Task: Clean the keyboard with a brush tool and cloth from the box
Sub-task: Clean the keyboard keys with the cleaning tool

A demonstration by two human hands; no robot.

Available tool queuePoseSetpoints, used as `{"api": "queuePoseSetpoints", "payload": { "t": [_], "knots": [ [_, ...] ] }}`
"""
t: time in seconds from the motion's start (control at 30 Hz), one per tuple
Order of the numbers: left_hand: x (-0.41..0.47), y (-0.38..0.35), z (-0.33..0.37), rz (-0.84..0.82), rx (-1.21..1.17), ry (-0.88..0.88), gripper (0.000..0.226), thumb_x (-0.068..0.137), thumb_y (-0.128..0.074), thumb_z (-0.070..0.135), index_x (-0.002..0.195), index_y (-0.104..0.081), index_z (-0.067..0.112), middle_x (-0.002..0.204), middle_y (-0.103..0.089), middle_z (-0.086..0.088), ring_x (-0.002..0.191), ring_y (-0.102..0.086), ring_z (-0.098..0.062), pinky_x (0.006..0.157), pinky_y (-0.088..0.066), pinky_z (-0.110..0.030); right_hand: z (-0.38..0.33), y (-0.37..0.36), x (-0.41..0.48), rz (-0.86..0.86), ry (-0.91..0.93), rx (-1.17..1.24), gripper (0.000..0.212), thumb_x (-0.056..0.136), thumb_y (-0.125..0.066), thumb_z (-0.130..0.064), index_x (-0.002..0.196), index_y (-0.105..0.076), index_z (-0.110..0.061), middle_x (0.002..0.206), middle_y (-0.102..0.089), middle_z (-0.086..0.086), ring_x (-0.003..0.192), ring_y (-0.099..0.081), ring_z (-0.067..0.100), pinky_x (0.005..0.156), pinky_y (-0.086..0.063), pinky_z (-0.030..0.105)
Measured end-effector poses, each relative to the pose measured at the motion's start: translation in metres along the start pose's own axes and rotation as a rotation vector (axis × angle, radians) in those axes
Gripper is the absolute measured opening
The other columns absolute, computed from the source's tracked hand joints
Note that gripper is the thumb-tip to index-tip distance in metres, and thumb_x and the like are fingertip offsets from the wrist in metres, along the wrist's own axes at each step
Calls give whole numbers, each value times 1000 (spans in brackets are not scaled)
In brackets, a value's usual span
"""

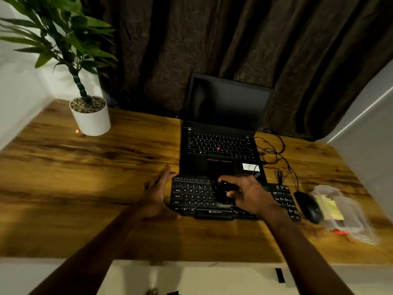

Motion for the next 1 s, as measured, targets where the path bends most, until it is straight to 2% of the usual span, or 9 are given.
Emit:
{"api": "queuePoseSetpoints", "payload": {
  "t": [0.13, 0.23, 0.3, 0.37, 0.5, 0.6, 0.67, 0.87, 1.0],
  "knots": [
    [0, -1, -4, 5, -5, 13, 154, 31, -86, 74, 141, 22, 65, 165, -16, 16, 152, -10, -21, 120, -8, -52, -30, -10, 3, 6, 72, 86, 59, 90, -65, -11, 132, -51, -49, 131, -58, 2, 104, -59, 15, 84, -59, 39],
    [1, -1, -3, 3, -4, -3, 158, 31, -84, 78, 150, 17, 52, 164, -17, 18, 151, -12, -20, 120, -9, -51, -25, -12, 5, 5, 73, 149, 60, 92, -65, -12, 134, -49, -53, 140, -52, 6, 76, -58, 6, 60, -54, 21],
    [2, -2, -2, 1, 6, 5, 161, 30, -82, 78, 155, 13, 44, 164, -17, 19, 151, -11, -19, 119, -7, -49, -10, -7, 1, 2, 58, 161, 64, 92, -65, -9, 135, -49, -53, 143, -51, 5, 70, -64, 10, 53, -55, 20],
    [3, -4, -5, -4, 0, 15, 162, 30, -82, 78, 155, 14, 43, 164, -16, 20, 151, -8, -18, 119, -5, -50, 6, 3, -8, 9, 38, 160, 66, 91, -64, -5, 136, -49, -51, 142, -55, 4, 84, -69, 15, 62, -61, 27],
    [3, -5, -10, -10, -20, 15, 155, 30, -84, 81, 142, 22, 64, 165, -15, 17, 152, -6, -21, 121, -6, -56, 28, 22, -22, 64, -32, 44, 61, 93, -63, -5, 140, -48, -41, 140, -54, 2, 74, -52, -5, 59, -47, 11],
    [3, -6, -9, -20, -33, 28, 159, 30, -87, 77, 150, 16, 55, 165, -14, 18, 152, -5, -23, 120, -5, -53, 18, 13, -17, 68, -3, 28, 62, 93, -64, -12, 139, -46, -49, 139, -54, 0, 106, -56, 7, 91, -54, 30],
    [4, -6, -10, -8, -32, 18, 160, 28, -85, 79, 149, 18, 56, 164, -17, 19, 152, -7, -22, 121, -6, -54, 12, -1, -10, 53, 31, 45, 66, 92, -65, -16, 137, -41, -58, 136, -55, -1, 122, -52, 15, 104, -49, 42],
    [3, -6, -7, -23, -62, 4, 167, 26, -80, 83, 156, 14, 40, 163, -16, 23, 152, -5, -15, 119, -5, -47, 44, -1, -12, 65, -28, 107, 69, 90, -67, -24, 133, -37, -69, 142, -49, 0, 121, -55, 15, 102, -51, 44],
    [2, -6, -7, -20, -44, 8, 158, 31, -86, 77, 148, 19, 57, 164, -15, 21, 152, -8, -20, 120, -9, -52, 74, 14, -27, 101, -97, 86, 69, 92, -64, -17, 134, -40, -65, 143, -48, 1, 125, -51, 16, 104, -49, 36]
  ]
}}
Point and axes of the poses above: each hand's wrist, its own x-axis towards the middle knuckle, its own y-axis out of the back of the hand, z = x × y, the point moved 10 cm from there along x, towards the middle knuckle
